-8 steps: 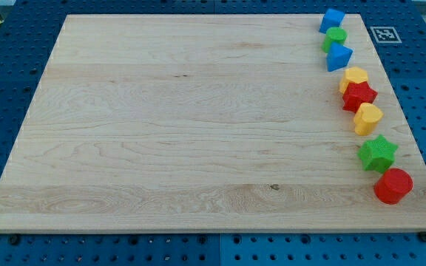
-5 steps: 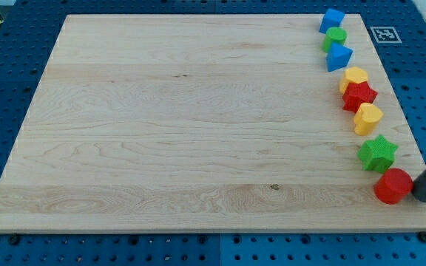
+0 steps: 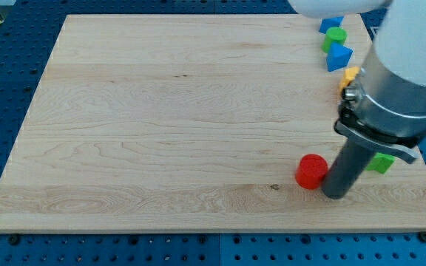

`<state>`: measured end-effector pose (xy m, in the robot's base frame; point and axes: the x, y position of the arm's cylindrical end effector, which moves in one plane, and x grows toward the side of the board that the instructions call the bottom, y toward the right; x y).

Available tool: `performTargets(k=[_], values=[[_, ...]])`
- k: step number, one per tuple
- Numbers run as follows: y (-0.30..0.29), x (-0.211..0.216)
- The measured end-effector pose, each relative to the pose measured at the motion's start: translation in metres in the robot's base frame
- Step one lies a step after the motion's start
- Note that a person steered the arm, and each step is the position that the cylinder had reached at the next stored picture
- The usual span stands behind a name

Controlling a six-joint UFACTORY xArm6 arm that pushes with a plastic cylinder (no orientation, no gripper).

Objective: Move the red circle towards the top left of the board

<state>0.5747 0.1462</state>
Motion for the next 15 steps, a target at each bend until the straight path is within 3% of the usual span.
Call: performTargets(k=[4, 9, 10, 12, 15], values=[[-0.097, -0.071], [-0.166, -0.208], [-0.166, -0.209], [-0.106, -0.222], [-0.161, -0.230]])
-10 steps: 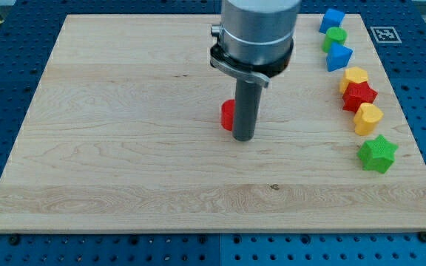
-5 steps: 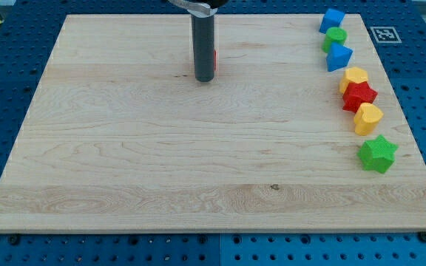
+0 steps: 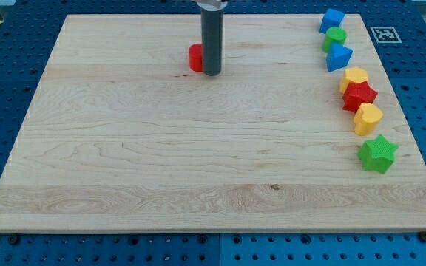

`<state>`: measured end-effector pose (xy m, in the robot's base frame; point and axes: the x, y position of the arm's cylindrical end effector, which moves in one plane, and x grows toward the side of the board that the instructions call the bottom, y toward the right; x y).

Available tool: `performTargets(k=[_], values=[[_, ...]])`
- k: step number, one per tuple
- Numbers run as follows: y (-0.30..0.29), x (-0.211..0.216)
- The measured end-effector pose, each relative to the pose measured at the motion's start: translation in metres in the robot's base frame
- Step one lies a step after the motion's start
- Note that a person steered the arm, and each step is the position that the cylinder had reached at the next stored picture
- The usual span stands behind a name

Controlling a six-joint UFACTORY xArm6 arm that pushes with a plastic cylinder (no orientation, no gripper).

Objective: Move the red circle towards the top left of the board

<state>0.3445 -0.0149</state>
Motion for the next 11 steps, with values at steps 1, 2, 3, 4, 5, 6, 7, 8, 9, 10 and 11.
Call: performTargets(k=[1, 2, 3, 4, 5, 6, 7, 8, 9, 10, 11], values=[[-0.003, -0.024], [-0.018, -0.046], [-0.031, -0.056], [-0.052, -0.080], [-0.071, -0.097], [-0.076, -0.101], [-0.076, -0.092], [-0.076, -0.080], [-0.076, -0.083], [-0.092, -0.089], [-0.107, -0.089]])
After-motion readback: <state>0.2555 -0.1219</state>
